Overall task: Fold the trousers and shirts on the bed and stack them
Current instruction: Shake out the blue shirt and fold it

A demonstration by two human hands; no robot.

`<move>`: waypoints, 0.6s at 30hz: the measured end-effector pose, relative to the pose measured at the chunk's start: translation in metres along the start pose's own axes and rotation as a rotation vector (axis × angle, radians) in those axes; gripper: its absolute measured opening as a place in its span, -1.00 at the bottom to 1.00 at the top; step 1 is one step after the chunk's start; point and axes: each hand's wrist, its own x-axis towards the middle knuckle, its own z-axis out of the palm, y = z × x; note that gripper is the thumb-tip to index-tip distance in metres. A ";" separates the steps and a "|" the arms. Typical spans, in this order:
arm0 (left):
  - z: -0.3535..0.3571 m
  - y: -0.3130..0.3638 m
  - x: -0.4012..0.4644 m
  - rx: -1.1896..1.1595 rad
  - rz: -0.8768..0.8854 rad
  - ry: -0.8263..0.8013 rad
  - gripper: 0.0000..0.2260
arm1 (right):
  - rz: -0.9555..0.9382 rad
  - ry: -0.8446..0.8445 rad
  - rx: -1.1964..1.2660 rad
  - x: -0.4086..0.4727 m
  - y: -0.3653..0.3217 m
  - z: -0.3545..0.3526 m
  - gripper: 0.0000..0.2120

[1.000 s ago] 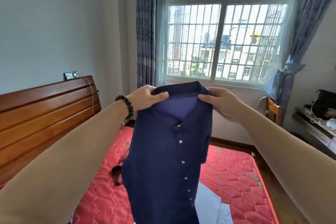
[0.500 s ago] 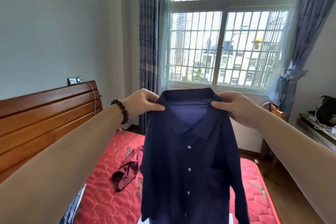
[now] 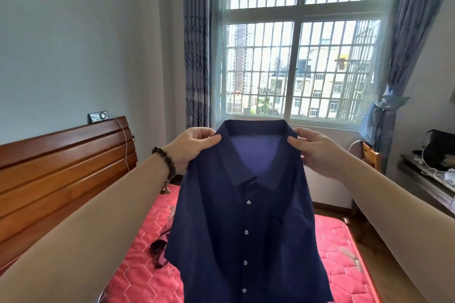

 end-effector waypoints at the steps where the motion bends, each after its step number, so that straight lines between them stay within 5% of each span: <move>1: 0.000 0.001 0.000 -0.023 0.001 -0.012 -0.87 | 0.007 0.003 0.004 -0.001 0.001 0.001 -0.81; 5: -0.002 0.003 0.003 0.036 0.017 0.018 -0.88 | 0.016 0.057 -0.010 0.000 0.004 0.008 -0.97; 8: -0.003 0.001 0.008 0.268 0.022 0.137 -0.84 | 0.030 0.115 -0.013 0.001 0.009 0.017 -0.91; 12: 0.013 -0.008 0.013 0.584 0.092 0.331 -0.79 | -0.030 0.380 -0.446 0.011 0.021 0.039 -0.85; 15: 0.035 -0.017 0.009 0.559 0.177 0.466 -0.80 | -0.148 0.535 -0.612 0.016 0.027 0.060 -0.82; 18: 0.056 -0.022 0.004 0.490 0.188 0.480 -0.83 | -0.177 0.517 -0.619 0.018 0.027 0.081 -0.81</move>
